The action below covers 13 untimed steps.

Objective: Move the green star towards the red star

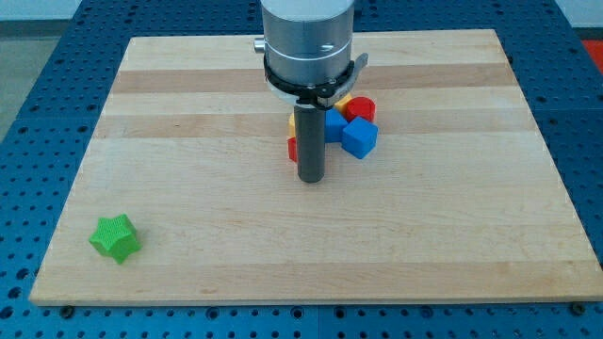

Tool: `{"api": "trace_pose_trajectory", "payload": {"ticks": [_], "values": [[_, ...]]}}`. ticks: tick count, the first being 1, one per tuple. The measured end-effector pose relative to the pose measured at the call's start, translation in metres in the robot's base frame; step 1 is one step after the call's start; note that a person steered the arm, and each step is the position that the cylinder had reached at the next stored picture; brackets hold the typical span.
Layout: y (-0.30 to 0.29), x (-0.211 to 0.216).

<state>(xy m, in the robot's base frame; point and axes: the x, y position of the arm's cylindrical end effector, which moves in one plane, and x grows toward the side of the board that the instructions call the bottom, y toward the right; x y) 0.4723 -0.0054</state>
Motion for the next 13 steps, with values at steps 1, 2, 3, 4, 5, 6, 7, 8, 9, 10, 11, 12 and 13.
{"api": "trace_pose_trajectory", "payload": {"ticks": [1,2,3,4,5,6,7,8,9,10,11,12,13], "values": [[0.000,-0.004],[0.000,-0.013],[0.000,-0.011],[0.000,0.013],[0.000,0.050],[-0.011,0.091],[-0.042,0.128],[-0.080,0.147],[-0.108,0.146],[-0.162,0.146],[-0.219,0.145],[-0.261,0.138],[-0.273,0.116]]}}
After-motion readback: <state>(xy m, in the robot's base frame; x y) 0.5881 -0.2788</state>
